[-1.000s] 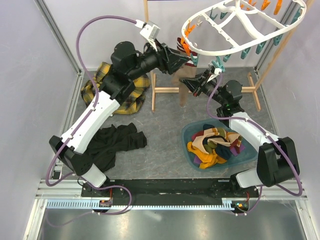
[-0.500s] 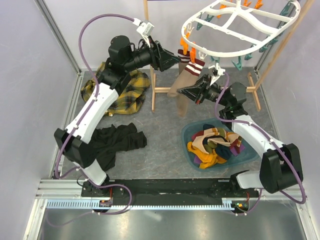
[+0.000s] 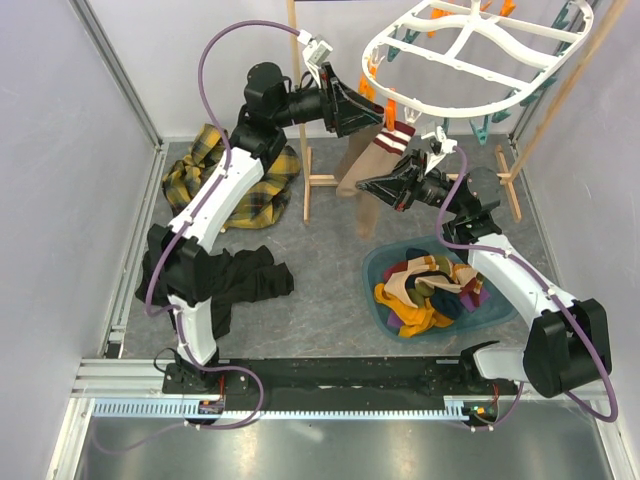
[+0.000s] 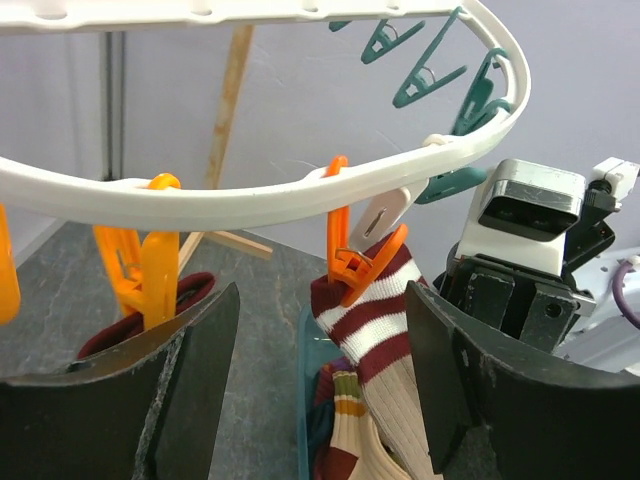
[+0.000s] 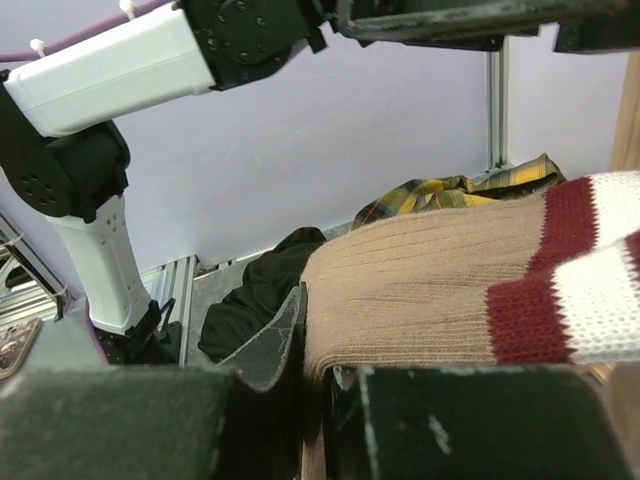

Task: Remove the socks clipped to the hanger

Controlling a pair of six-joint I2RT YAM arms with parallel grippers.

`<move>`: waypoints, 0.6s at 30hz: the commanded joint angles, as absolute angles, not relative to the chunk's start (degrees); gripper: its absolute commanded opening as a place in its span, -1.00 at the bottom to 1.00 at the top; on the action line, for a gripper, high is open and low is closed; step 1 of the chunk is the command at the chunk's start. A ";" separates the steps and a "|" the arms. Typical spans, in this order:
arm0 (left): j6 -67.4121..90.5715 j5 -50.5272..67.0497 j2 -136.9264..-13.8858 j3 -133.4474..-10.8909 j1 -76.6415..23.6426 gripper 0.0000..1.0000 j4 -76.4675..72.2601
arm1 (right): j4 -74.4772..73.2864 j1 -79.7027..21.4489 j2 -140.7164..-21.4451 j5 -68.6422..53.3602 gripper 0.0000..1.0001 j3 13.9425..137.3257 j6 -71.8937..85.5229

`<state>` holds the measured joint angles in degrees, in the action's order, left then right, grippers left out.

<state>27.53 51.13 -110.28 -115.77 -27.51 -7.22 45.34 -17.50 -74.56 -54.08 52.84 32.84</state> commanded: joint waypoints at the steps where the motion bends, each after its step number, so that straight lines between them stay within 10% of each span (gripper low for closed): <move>1: 32.16 54.93 -112.41 -118.65 -27.95 0.48 -14.67 | 47.72 -17.49 -73.65 -57.57 -0.73 53.52 33.40; 18: 35.50 55.98 -120.41 -129.02 -28.92 0.46 -17.75 | 47.11 -17.49 -75.23 -59.59 -0.70 54.84 33.92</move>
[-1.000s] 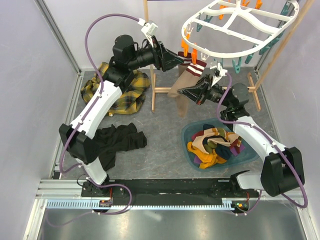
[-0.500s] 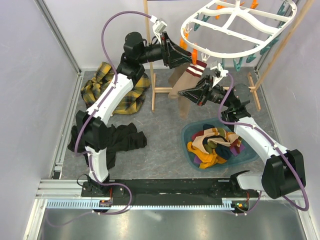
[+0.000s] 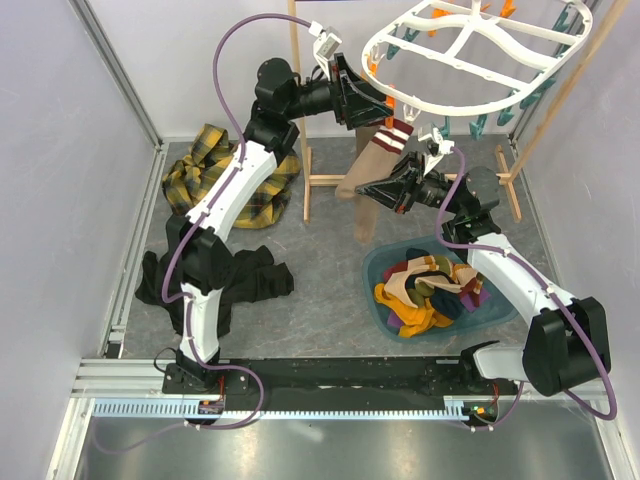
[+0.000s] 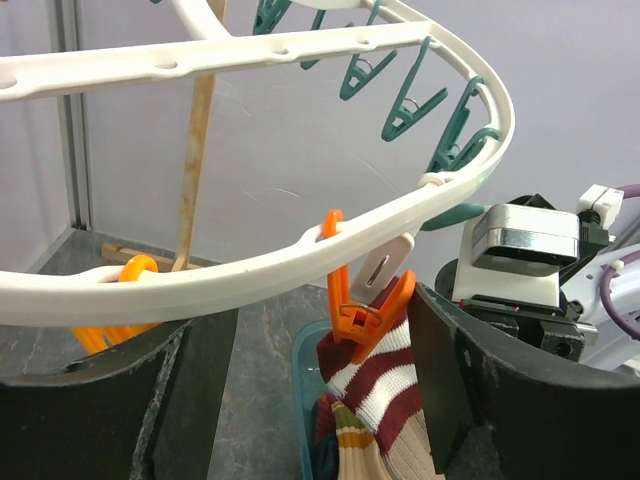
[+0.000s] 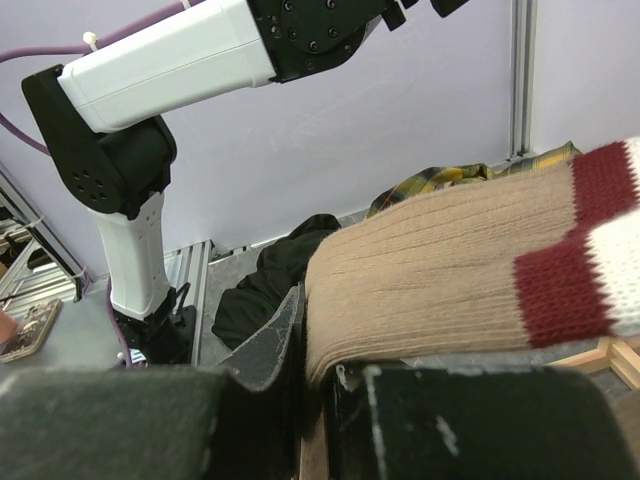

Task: Remove the socks clipped to the hanger

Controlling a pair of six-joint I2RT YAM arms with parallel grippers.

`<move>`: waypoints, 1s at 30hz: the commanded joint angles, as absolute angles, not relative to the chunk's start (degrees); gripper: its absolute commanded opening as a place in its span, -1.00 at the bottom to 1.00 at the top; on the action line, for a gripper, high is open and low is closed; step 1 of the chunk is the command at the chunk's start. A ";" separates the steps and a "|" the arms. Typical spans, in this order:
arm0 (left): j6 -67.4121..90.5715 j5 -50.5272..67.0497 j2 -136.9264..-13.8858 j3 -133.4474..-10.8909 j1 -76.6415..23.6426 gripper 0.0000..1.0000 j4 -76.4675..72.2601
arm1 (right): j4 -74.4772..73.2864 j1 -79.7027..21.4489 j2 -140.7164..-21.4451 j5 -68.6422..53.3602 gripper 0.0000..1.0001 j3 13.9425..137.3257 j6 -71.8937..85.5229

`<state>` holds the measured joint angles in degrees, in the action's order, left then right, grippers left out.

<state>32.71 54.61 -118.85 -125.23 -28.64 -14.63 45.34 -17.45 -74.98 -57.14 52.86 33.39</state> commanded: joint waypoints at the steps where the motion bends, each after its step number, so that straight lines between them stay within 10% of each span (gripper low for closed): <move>1: 35.86 56.07 -120.67 -129.28 -28.92 0.45 -18.10 | 47.20 -17.49 -75.32 -59.59 -0.70 54.84 34.01; 7: 37.71 56.69 -121.90 -130.69 -29.35 0.36 -20.65 | 47.64 -17.49 -75.50 -60.56 -0.69 54.93 34.63; 16: 40.08 54.93 -122.26 -131.92 -29.62 -0.94 -21.53 | 47.55 -17.49 -75.23 -59.16 -0.73 53.88 36.90; 30: 38.23 51.16 -121.03 -131.57 -29.97 -0.95 -16.88 | -1.39 -17.49 -57.94 -21.29 -0.69 50.98 39.54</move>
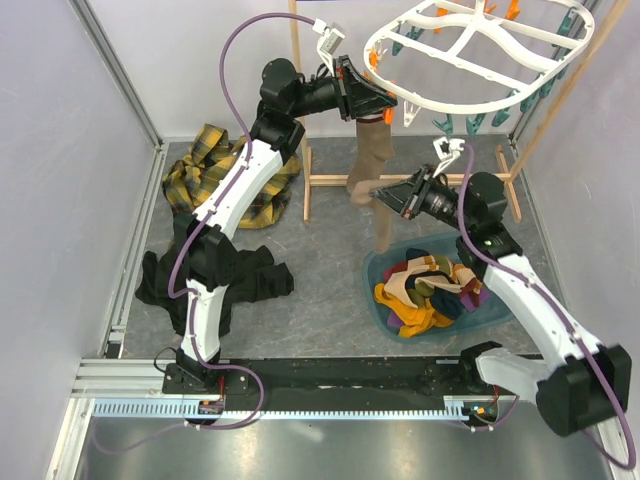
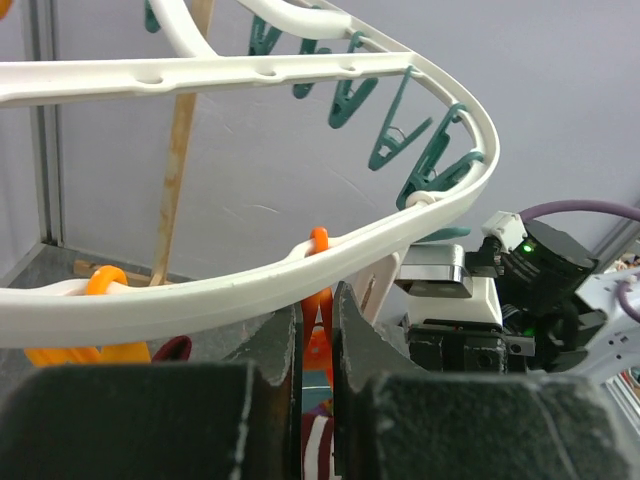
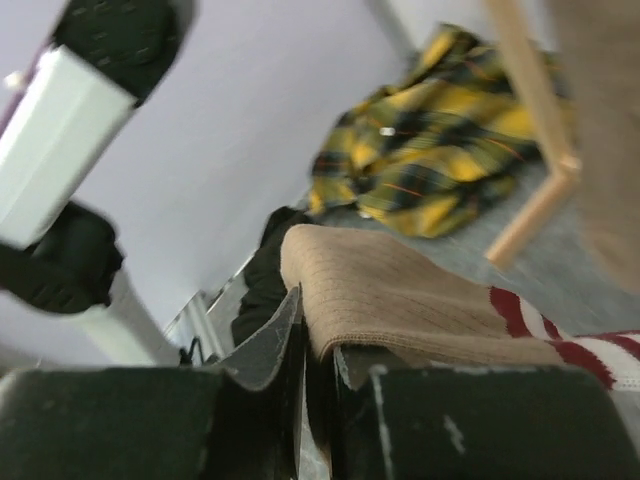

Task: Remove the socks clipped to the hanger

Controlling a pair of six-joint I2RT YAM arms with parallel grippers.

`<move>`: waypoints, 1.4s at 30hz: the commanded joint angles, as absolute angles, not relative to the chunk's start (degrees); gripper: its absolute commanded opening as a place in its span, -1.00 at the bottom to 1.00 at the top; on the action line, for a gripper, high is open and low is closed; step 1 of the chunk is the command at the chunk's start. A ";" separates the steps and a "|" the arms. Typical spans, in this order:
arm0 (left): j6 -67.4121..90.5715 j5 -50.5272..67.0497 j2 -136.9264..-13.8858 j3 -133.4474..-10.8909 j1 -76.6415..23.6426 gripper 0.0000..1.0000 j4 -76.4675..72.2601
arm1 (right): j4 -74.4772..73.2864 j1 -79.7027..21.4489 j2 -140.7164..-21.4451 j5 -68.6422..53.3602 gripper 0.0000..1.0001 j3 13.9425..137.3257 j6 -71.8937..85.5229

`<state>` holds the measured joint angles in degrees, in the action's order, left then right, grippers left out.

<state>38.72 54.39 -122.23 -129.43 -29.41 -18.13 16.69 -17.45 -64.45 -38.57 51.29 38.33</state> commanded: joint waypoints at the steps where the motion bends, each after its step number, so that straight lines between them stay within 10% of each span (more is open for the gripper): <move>1: 38.23 50.89 -120.94 -131.31 -29.97 -0.95 -16.79 | -3.93 -17.49 -56.70 -20.23 -0.70 50.37 39.64; 15: 30.50 43.42 -114.96 -123.75 -31.20 -0.82 -12.22 | -31.45 -17.40 -47.37 12.30 -0.54 41.93 54.67; 30: 26.89 38.58 -106.71 -112.33 -31.46 -0.17 -11.95 | -41.99 -17.40 -46.41 28.65 0.13 30.05 73.83; 42: 23.91 36.91 -100.90 -103.18 -31.82 0.46 -12.57 | -41.50 -17.40 -34.99 28.40 0.58 40.60 56.88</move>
<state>27.11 37.93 -104.49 -103.77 -31.64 -11.73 -44.31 -17.45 -39.38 28.82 36.99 65.25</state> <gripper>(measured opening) 0.688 0.788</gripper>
